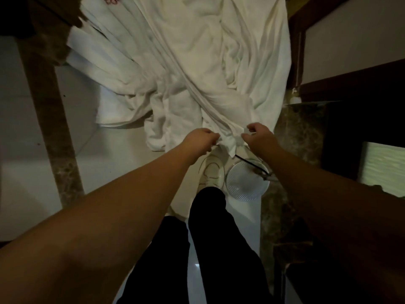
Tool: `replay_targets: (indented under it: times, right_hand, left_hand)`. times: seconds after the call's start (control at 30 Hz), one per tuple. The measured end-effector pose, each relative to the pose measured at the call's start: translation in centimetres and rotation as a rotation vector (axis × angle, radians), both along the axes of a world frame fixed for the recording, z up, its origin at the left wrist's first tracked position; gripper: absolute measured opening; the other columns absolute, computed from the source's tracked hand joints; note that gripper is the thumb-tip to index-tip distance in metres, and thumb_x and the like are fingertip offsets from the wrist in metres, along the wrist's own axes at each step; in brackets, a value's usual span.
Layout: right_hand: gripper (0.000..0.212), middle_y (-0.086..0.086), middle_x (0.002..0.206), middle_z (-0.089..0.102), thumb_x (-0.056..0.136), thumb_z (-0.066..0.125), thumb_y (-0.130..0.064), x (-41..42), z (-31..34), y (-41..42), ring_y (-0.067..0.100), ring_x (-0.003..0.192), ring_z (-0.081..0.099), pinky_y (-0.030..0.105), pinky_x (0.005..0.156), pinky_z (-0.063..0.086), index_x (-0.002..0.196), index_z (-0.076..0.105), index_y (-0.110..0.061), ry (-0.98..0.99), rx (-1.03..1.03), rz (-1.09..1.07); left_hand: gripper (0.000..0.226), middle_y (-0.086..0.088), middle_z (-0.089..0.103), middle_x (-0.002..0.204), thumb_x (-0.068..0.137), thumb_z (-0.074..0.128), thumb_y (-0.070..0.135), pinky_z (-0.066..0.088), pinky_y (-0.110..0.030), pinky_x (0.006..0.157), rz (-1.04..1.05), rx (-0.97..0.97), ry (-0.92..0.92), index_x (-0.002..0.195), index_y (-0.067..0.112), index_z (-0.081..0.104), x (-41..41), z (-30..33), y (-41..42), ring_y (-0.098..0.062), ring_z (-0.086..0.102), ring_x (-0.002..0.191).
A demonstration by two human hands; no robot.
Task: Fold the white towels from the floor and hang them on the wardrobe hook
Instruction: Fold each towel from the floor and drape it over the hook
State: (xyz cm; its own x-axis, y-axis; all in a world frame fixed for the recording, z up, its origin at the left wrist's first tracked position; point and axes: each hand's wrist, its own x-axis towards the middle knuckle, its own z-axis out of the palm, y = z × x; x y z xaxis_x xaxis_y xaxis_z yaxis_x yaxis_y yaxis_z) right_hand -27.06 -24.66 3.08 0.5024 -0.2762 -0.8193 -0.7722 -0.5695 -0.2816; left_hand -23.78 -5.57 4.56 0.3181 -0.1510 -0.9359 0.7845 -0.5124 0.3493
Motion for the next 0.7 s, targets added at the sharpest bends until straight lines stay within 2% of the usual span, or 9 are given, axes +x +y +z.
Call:
replay_targets:
  times: [0.2, 0.3, 0.43, 0.5, 0.6, 0.7]
  right_hand:
    - [0.058, 0.019, 0.138, 0.055, 0.09, 0.077, -0.024, 0.8, -3.7, 0.2, 0.031, 0.124, 0.056, 0.029, 0.097, 0.042, 0.139, 0.053, -0.002, -0.005, 0.046, 0.093]
    - [0.048, 0.018, 0.132, 0.06, 0.093, 0.073, -0.025, 0.7, -4.8, 0.3, 0.031, 0.12, 0.058, 0.026, 0.091, 0.041, 0.133, 0.059, -0.001, -0.049, 0.044, 0.126]
    - [0.024, 0.018, 0.108, 0.068, 0.103, 0.056, -0.02, 0.7, -5.3, 0.2, 0.032, 0.101, 0.062, 0.026, 0.079, 0.037, 0.112, 0.07, -0.002, -0.077, 0.026, 0.209]
    - [0.026, 0.017, 0.108, 0.069, 0.104, 0.052, -0.019, 0.9, -4.6, -0.1, 0.026, 0.095, 0.059, 0.025, 0.078, 0.035, 0.114, 0.07, -0.004, -0.053, 0.034, 0.212]
    - [0.029, 0.015, 0.115, 0.068, 0.104, 0.051, -0.022, 1.0, -2.7, -0.4, 0.026, 0.099, 0.058, 0.026, 0.079, 0.035, 0.122, 0.069, -0.007, -0.041, 0.065, 0.191]
    - [0.024, 0.013, 0.11, 0.067, 0.104, 0.052, -0.024, 1.2, 0.2, -0.1, 0.029, 0.097, 0.06, 0.034, 0.078, 0.048, 0.116, 0.068, -0.012, -0.053, 0.113, 0.06]
  left_hand:
    - [0.032, -0.014, 0.069, 0.114, 0.098, 0.061, 0.03, 0.052, -0.035, 0.083, 0.012, -0.015, 0.031, 0.119, 0.007, 0.066, 0.3, -4.0, -4.2, -0.026, 0.064, 0.093]
    - [0.027, -0.015, 0.07, 0.112, 0.095, 0.064, 0.031, 0.054, -0.041, 0.092, 0.021, 0.008, 0.029, 0.11, 0.009, 0.069, 0.4, -5.2, -5.1, -0.031, 0.066, 0.102]
    - [0.02, -0.022, 0.071, 0.11, 0.096, 0.062, 0.017, 0.055, -0.046, 0.095, 0.082, 0.013, -0.006, 0.111, 0.005, 0.069, 0.7, -5.8, -5.6, -0.034, 0.068, 0.099]
    - [0.022, -0.024, 0.071, 0.108, 0.094, 0.06, 0.007, 0.056, -0.048, 0.093, 0.101, 0.021, -0.021, 0.112, 0.001, 0.069, 0.6, -5.7, -5.2, -0.039, 0.068, 0.102]
    - [0.02, -0.023, 0.071, 0.107, 0.09, 0.057, 0.003, 0.057, -0.044, 0.091, 0.185, -0.017, -0.015, 0.106, 0.001, 0.069, 0.1, -4.3, -4.2, -0.038, 0.068, 0.101]
    - [0.011, -0.017, 0.063, 0.094, 0.09, 0.05, 0.005, 0.045, -0.037, 0.078, 0.274, 0.035, -0.023, 0.092, 0.004, 0.061, -0.7, -1.9, -2.2, -0.032, 0.06, 0.093]
